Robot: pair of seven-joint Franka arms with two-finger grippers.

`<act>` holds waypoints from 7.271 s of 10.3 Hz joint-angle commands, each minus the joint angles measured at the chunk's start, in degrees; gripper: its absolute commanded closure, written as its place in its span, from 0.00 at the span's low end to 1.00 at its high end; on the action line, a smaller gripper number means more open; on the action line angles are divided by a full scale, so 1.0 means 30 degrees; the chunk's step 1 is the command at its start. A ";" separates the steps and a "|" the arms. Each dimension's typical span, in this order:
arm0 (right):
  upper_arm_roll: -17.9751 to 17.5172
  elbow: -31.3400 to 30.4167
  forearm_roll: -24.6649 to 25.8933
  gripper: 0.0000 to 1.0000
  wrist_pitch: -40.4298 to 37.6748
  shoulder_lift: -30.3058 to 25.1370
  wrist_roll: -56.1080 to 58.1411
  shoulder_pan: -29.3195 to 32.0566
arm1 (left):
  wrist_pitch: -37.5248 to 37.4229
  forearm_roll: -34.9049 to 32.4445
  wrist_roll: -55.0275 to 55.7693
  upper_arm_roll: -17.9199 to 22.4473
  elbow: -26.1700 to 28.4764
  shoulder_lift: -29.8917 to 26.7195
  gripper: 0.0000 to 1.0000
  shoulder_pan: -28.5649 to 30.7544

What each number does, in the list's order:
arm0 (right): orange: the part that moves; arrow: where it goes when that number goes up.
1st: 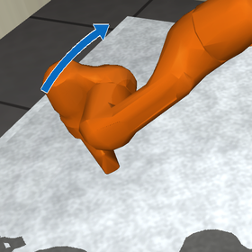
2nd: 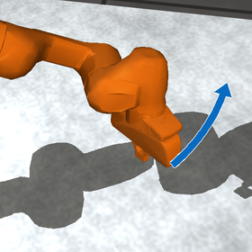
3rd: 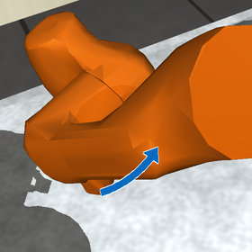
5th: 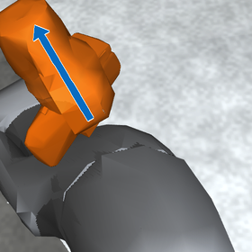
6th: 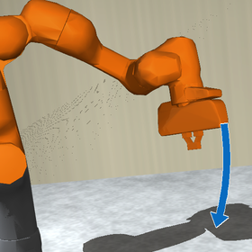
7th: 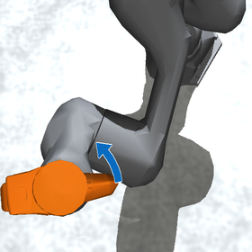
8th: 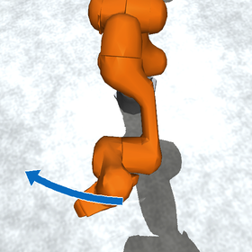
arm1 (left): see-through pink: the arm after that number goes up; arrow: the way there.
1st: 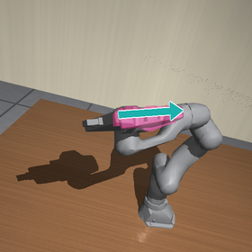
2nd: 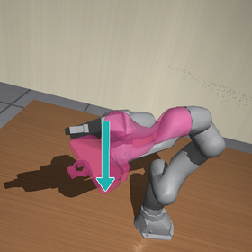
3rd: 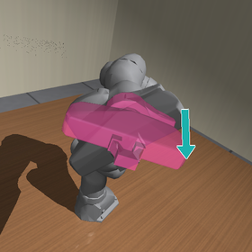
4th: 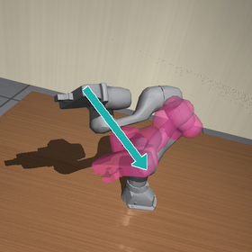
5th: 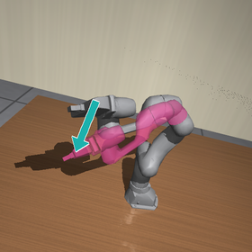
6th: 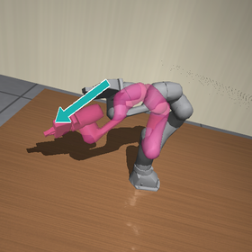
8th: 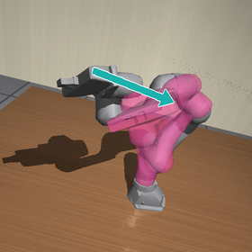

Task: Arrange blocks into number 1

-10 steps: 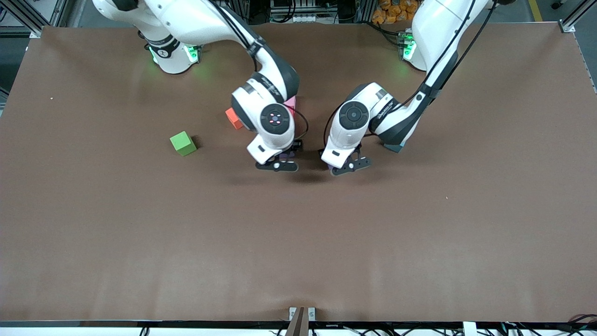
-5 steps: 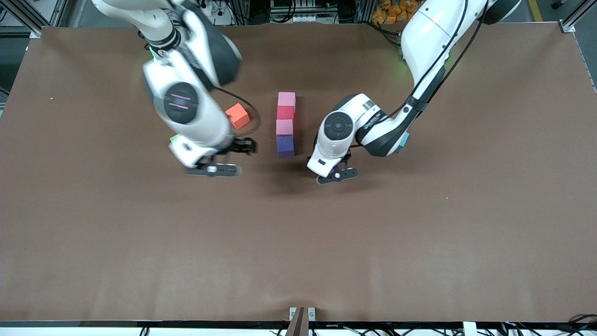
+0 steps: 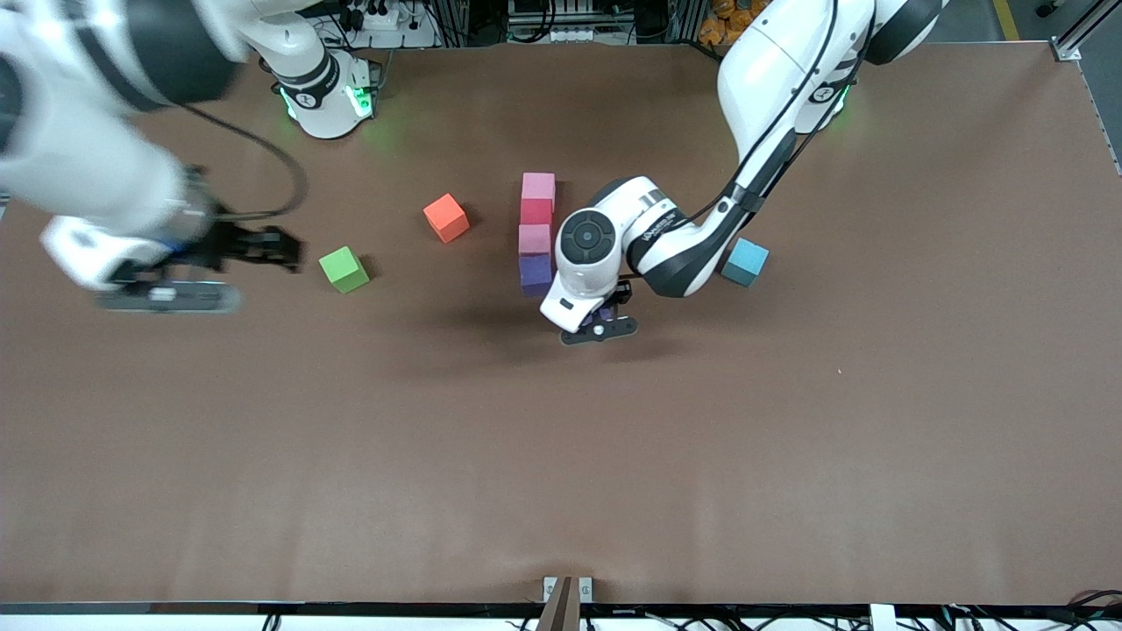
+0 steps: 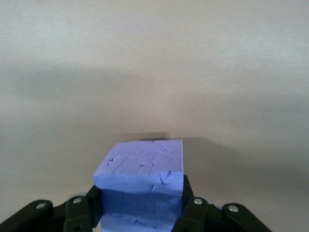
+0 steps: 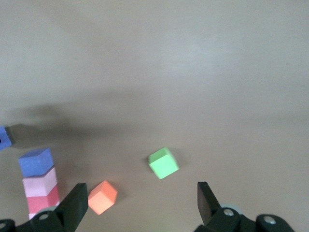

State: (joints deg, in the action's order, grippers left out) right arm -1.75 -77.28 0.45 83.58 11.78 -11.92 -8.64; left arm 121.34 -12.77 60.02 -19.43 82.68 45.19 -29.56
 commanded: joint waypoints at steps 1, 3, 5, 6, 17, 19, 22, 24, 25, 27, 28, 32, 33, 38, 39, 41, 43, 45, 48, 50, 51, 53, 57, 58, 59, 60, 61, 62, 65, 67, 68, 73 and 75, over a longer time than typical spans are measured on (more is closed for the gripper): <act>-0.0354 0.0155 0.0083 0.00 -0.0291 -0.0614 0.2499 0.3014 | -0.0021 -0.0315 -0.0028 0.0672 -0.2216 0.1370 1.00 -0.1098; -0.0412 0.0649 0.0200 0.00 -0.0291 -0.0615 0.2745 0.4721 | 0.0567 -0.0286 0.0119 0.1520 -0.2336 0.1547 1.00 -0.2239; -0.0383 0.1438 0.1604 0.00 -0.0262 -0.0557 0.2918 0.5191 | 0.1095 -0.0227 0.0412 0.1905 -0.2627 0.1898 1.00 -0.2829; -0.0412 0.1328 0.1404 0.00 -0.0523 -0.0759 0.2804 0.5427 | 0.1096 -0.0227 0.0441 0.1905 -0.2891 0.2045 1.00 -0.2889; -0.0501 -0.4005 -0.0502 0.00 0.1818 -0.4746 0.2979 0.5986 | 0.1447 -0.0197 0.1699 0.1934 -0.3040 0.2340 1.00 -0.3885; -0.0530 -0.4034 -0.0502 0.00 0.1731 -0.4746 0.3008 0.5957 | 0.1682 -0.0197 0.1847 0.2051 -0.3069 0.2340 1.00 -0.3915; -0.0705 -0.4035 -0.0532 0.00 0.1672 -0.4746 0.2979 0.5810 | 0.1682 -0.0197 0.1907 0.2081 -0.3040 0.2369 1.00 -0.4002; -0.0705 -0.4035 -0.0532 0.00 0.1672 -0.4746 0.3008 0.5810 | 0.1682 -0.0197 0.1936 0.2081 -0.3040 0.2340 1.00 -0.4032; -0.0705 -0.4035 -0.0532 0.00 0.1672 -0.4746 0.2979 0.5810 | 0.1682 -0.0197 0.1936 0.2081 -0.3011 0.2340 1.00 -0.4061; -0.0705 -0.4035 -0.0532 0.00 0.1672 -0.4746 0.2979 0.5810 | 0.1682 -0.0197 0.1878 0.2081 -0.2982 0.2340 1.00 -0.4062; -0.0705 -0.4035 -0.0532 0.00 0.1672 -0.4746 0.2979 0.5810 | 0.1682 -0.0197 0.1848 0.2081 -0.2952 0.2340 0.69 -0.4033; -0.0676 -0.4035 -0.0532 0.00 0.1672 -0.4716 0.2979 0.5810 | 0.1653 -0.0373 0.1643 0.2081 -0.2747 0.2311 0.00 -0.4179; -0.0676 -0.4035 -0.0532 0.00 0.1672 -0.4687 0.3008 0.5810 | 0.1595 -0.0402 0.1643 0.2081 -0.2747 0.2165 0.00 -0.4179; -0.0676 -0.4005 -0.0532 0.00 0.1701 -0.4687 0.3008 0.5839 | -0.0832 -0.0257 0.1731 0.1935 -0.2747 0.0703 0.00 -0.4121; -0.0676 -0.4005 -0.0503 0.00 0.1672 -0.4658 0.3008 0.5810 | -0.1417 -0.0227 0.1673 0.1993 -0.2747 0.0322 0.00 -0.3946; -0.0676 -0.4005 -0.0532 0.00 0.1672 -0.4629 0.3153 0.5810 | -0.2531 -0.0372 0.1585 0.1994 -0.2776 -0.0410 0.00 -0.2751; -0.0676 -0.4005 -0.0532 0.00 0.1672 -0.4629 0.3389 0.5810 | -0.4372 -0.0082 -0.0163 0.1906 -0.2718 -0.1843 0.00 -0.0908; -0.0676 -0.4005 -0.0532 0.00 0.1672 -0.4599 0.3418 0.5810 | -0.4761 0.0271 -0.0845 0.1876 -0.2514 -0.2637 0.00 0.0707; -0.0705 -0.3976 -0.0735 0.00 0.1379 -0.4425 0.4176 0.5461 | -0.7480 0.0533 -0.3886 0.1818 -0.2396 -0.3518 0.00 0.3166; -0.0676 -0.3976 -0.0708 0.00 0.1409 -0.4103 0.4209 0.4699 | -0.7895 0.0886 -0.4591 0.1817 -0.1553 -0.4363 0.00 0.4311; -0.0676 -0.3976 -0.0707 0.00 0.1379 -0.3956 0.4238 0.4639 | -0.7927 0.0915 -0.5699 0.1817 -0.0705 -0.5036 0.00 0.4926; -0.0705 -0.3976 -0.0707 0.00 0.1350 -0.3662 0.4238 0.4377 | -0.7724 0.0945 -0.7196 0.1788 0.1779 -0.6906 0.00 0.5924; -0.0676 -0.3976 -0.0707 0.00 0.1379 -0.3632 0.4268 0.4228 | -0.7634 0.2290 -1.1213 0.1904 0.5128 -1.0805 0.00 0.7538; -0.0676 -0.3976 -0.0678 0.00 0.1379 -0.3632 0.4268 0.4199 | -0.7634 0.2351 -1.1769 0.2079 0.5598 -1.1830 0.00 0.7569; -0.0676 -0.3976 -0.0707 0.00 0.1379 -0.3632 0.4268 0.4199 | -0.7692 0.2351 -1.2210 0.2255 0.5776 -1.2652 0.00 0.7598; -0.0676 -0.3976 -0.0707 0.00 0.1379 -0.3632 0.4268 0.4170 | -0.7751 0.2409 -1.2476 0.2373 0.5807 -1.3356 0.00 0.7802; -0.0676 -0.3947 -0.0707 0.00 0.1408 -0.3632 0.4239 0.4170 | -0.7780 0.2729 -1.2826 0.2461 0.5895 -1.4059 0.00 0.7891; -0.0676 -0.3947 -0.0736 0.00 0.1437 -0.3632 0.4238 0.4170 | -0.7926 0.3080 -1.3584 0.2781 0.5895 -1.4792 0.00 0.8182; -0.0676 -0.3888 -0.0737 0.00 0.1525 -0.3603 0.4122 0.3966 | -0.8921 0.3289 -1.6919 0.2784 0.5487 -1.6026 0.00 0.9206; -0.0676 -0.3859 -0.0766 0.00 0.1584 -0.3574 0.4121 0.3994 | -1.0088 0.3318 -1.7370 0.2784 0.4116 -1.5972 0.00 0.9326; -0.0676 -0.3859 -0.0766 0.00 0.1584 -0.3574 0.4121 0.3994 | -1.0936 0.3318 -1.7371 0.2784 0.3238 -1.5913 0.00 0.9327; -0.0647 -0.3859 -0.0737 0.00 0.1497 -0.3574 0.4238 0.4024 | -1.3460 0.4664 -1.8686 0.3455 0.0420 -1.4830 0.00 0.9708; -0.0647 -0.3859 -0.0707 0.00 0.1438 -0.3574 0.4238 0.4110 | -1.3784 0.4871 -1.8689 0.3632 0.0388 -1.4828 0.00 0.9737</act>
State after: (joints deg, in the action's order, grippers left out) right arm -3.90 -89.41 -1.14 88.43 1.01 0.24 3.55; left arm 82.45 0.30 5.38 -8.79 86.22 -0.52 -0.68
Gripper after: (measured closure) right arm 0.000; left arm 0.000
